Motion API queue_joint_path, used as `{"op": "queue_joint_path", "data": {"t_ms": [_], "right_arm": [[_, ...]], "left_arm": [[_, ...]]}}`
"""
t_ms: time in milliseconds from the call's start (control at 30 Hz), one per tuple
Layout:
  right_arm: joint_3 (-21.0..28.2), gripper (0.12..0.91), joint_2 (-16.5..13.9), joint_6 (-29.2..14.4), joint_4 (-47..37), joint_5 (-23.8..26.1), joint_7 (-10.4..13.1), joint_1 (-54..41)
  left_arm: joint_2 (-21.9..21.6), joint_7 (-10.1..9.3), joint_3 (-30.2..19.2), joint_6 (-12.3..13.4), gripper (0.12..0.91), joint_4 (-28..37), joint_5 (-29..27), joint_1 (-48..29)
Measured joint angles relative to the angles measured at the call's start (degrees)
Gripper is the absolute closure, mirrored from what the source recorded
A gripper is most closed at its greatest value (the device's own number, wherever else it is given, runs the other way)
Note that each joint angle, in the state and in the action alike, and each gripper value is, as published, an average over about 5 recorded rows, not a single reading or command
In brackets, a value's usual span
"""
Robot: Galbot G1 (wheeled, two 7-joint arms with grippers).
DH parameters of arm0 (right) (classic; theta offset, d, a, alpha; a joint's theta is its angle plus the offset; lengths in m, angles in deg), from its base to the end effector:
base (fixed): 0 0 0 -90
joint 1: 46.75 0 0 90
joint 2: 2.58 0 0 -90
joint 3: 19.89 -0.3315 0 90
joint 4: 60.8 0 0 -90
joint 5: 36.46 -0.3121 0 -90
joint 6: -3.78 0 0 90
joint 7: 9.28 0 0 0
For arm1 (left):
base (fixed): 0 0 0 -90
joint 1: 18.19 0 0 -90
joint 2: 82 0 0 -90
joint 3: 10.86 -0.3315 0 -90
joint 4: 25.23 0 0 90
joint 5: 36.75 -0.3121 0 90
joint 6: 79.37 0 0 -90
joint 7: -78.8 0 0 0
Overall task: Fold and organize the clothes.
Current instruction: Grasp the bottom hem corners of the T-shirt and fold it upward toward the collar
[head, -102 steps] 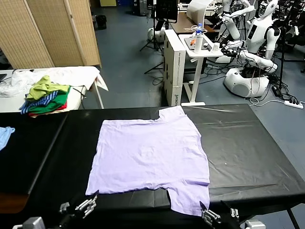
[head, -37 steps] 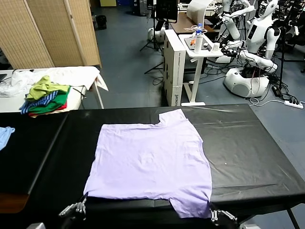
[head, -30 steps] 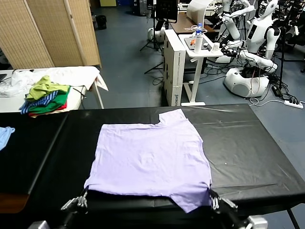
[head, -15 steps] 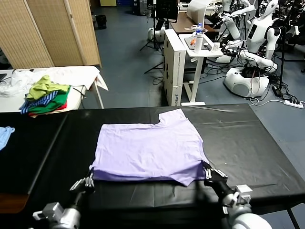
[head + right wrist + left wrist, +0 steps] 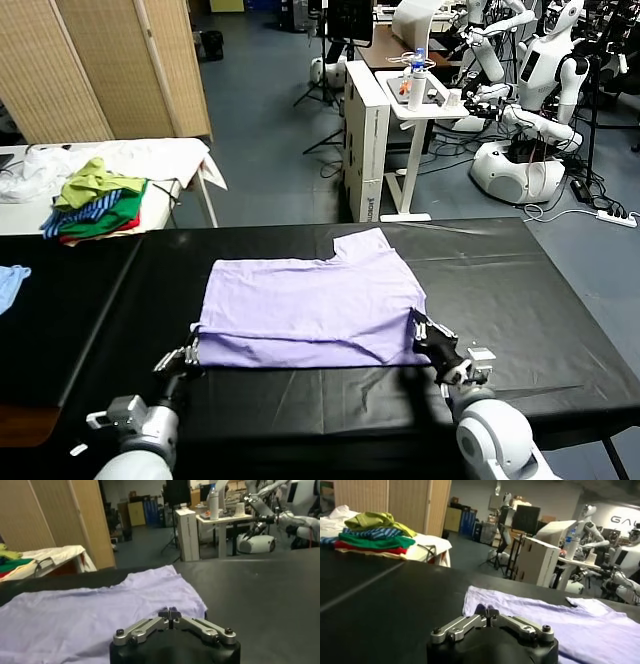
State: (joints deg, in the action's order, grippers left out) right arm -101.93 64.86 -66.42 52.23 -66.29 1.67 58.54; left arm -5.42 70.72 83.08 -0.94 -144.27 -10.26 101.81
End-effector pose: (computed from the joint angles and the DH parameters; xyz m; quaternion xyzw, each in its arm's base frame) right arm 0.2194 -0.0436 -0.2763 0.0582 -0.9842 -0.0551 0.1580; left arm 0.1504 0.0600 -0.2840 0.0324 -0.9873 0.1009 0.1180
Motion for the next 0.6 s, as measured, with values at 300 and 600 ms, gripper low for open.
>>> {"op": "queue_joint_path", "data": {"t_ms": [300,600], "right_arm": [[-0.1,0.862,0.4,0.7,-0.8,0.1,-1.0,-0.3],[-2.2,0.37,-0.7,5.2,2.2,0.0,-3.7,2.6]], "left_arm": [[0.1,-0.08,-0.4,0.0,0.883,1.8,-1.0,-0.6],[0.7,-0.02,-0.7,-1.4,0.817,1.4,-1.3,-0.1]]}}
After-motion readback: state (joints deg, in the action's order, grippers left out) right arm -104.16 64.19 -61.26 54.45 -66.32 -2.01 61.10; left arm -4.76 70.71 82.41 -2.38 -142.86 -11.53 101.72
